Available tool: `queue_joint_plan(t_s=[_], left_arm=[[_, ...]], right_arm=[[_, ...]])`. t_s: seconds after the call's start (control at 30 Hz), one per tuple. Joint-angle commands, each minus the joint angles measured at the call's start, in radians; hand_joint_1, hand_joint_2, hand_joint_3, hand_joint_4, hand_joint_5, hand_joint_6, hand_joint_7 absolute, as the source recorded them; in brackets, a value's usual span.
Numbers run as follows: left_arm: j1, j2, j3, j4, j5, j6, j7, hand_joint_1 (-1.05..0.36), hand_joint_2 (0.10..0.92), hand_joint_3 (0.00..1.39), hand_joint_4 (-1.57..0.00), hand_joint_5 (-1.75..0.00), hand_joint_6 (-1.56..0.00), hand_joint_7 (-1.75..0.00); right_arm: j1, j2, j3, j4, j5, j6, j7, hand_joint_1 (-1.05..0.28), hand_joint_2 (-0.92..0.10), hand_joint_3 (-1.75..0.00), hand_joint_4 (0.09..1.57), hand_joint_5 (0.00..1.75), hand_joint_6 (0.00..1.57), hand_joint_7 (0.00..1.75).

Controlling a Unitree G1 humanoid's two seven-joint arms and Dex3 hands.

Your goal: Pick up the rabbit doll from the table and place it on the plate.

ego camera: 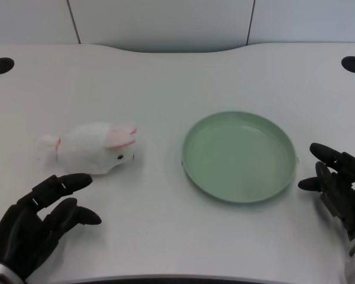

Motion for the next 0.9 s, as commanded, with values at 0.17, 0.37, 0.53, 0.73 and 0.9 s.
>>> queue_joint_plan(t_s=[0.17,0.37,0.53,0.73,0.9], left_arm=[[0.017,0.003,-0.006,-0.024,0.004,0.002,0.022,-0.69,0.921,0.14,-0.52,-1.37,-0.61,-0.66],[0.021,0.004,-0.007,-0.034,0.001,0.010,0.028,-0.67,0.921,0.14,-0.52,-1.39,-0.61,-0.66],[0.011,0.021,-0.011,-0.035,0.016,-0.046,-0.004,-0.66,0.921,0.16,-0.51,-1.39,-0.62,-0.66],[-0.049,0.067,-0.028,-0.051,0.044,-0.146,-0.058,-0.73,0.921,0.11,-0.50,-1.35,-0.59,-0.63],[-0.126,0.199,-0.105,-0.171,0.209,-0.216,-0.044,-0.69,0.920,0.05,-0.30,-1.28,-0.38,-0.58]], right_arm=[[0.012,-0.021,0.010,0.002,-0.016,-0.016,-0.027,-0.34,-0.92,-0.33,0.81,1.05,0.99,0.04],[0.015,-0.018,0.022,-0.003,-0.026,-0.015,-0.054,-0.34,-0.92,-0.34,0.85,1.05,0.99,0.04],[0.009,-0.009,0.018,0.001,-0.013,-0.009,-0.048,-0.35,-0.92,-0.31,0.81,1.05,1.00,0.04],[0.005,-0.001,0.007,0.004,0.012,-0.012,0.001,-0.38,-0.92,-0.31,0.79,1.12,1.00,0.05],[0.011,0.003,0.004,0.004,0.009,-0.010,-0.008,-0.34,-0.92,-0.32,0.76,1.09,0.99,0.04]])
